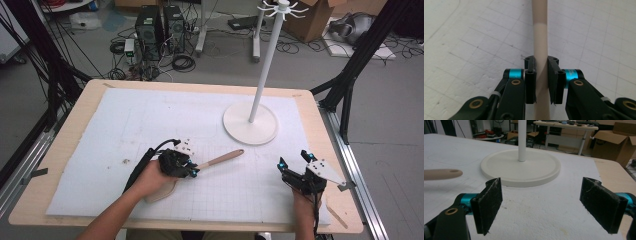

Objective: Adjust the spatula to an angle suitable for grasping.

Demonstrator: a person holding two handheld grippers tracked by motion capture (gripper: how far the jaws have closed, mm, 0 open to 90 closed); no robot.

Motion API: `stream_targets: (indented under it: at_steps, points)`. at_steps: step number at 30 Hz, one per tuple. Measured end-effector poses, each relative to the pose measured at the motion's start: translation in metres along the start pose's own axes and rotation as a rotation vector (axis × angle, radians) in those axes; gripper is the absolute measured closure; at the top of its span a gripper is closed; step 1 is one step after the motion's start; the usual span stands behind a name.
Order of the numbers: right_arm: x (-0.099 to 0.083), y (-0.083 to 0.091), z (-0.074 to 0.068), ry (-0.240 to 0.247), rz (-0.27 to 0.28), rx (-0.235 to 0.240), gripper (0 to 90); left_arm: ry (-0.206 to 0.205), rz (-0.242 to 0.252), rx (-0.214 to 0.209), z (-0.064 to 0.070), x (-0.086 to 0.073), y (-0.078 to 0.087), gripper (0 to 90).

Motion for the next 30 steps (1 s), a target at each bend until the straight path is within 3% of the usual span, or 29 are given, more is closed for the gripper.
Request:
stream_targets:
  at_steps: [7,10,11,12,14,15,16,17,18,19,20,21,22,23,26,30]
  points:
    - [0.000,0.000,0.000,-0.001,0.001,0.000,17.4,0.016,-0.013,0.001,-0.001,0.000,-0.003,77.6]
    - [0.000,0.000,0.000,0.000,0.000,0.000,17.4,0.033,0.018,-0.015,-0.001,0.000,-0.001,76.2]
    - [0.000,0.000,0.000,0.000,0.001,0.000,17.4,0.033,0.018,-0.015,-0.001,0.000,-0.001,72.0]
    - [0.000,0.000,0.000,0.000,0.000,0.000,17.4,0.069,0.087,-0.022,-0.002,0.003,0.006,70.8]
    - [0.000,0.000,0.000,-0.002,-0.001,0.000,17.4,0.081,0.146,0.002,-0.005,0.005,0.017,60.2]
    - [0.000,0.000,0.000,-0.002,-0.001,0.000,17.4,0.081,0.146,0.002,-0.005,0.005,0.017,54.8]
    - [0.000,0.000,0.000,0.002,0.001,0.002,17.4,0.104,0.239,0.022,-0.008,0.005,0.032,49.8]
    - [0.000,0.000,0.000,-0.001,0.000,0.003,17.4,0.104,0.239,0.022,-0.008,0.005,0.032,44.6]
    - [0.000,0.000,0.000,-0.002,-0.001,0.003,17.4,0.112,0.281,0.038,-0.009,0.005,0.039,38.8]
    - [0.000,0.000,0.000,-0.002,-0.001,0.003,17.4,0.118,0.326,0.056,-0.011,0.004,0.047,38.8]
    - [0.000,-0.001,0.000,0.000,-0.001,0.001,17.4,0.124,0.382,0.086,-0.013,0.001,0.057,30.5]
    - [0.000,-0.001,0.000,0.000,-0.001,0.001,17.4,0.134,0.418,0.112,-0.014,-0.001,0.063,30.5]
    - [0.000,0.000,-0.001,-0.001,-0.002,-0.001,17.4,0.130,0.484,0.146,-0.019,-0.009,0.079,20.3]
    - [0.000,0.000,-0.001,-0.001,-0.002,-0.001,17.4,0.130,0.484,0.146,-0.019,-0.009,0.079,18.0]
    - [0.000,-0.001,-0.001,0.007,-0.008,-0.001,17.4,0.151,0.570,0.219,-0.026,-0.023,0.101,19.4]
    - [0.000,-0.002,-0.001,0.011,-0.011,-0.006,17.4,0.180,0.648,0.291,-0.033,-0.042,0.120,18.0]
Point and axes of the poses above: each handheld gripper's, and its own axes: y roughly backward along the jaws, x roughly out of its top, z roughly to its right, the point moved 4 cm from there along -y, roughly forward along the jaws, and after that the axes turned 1 degree about -x, right-handed, at the moved point
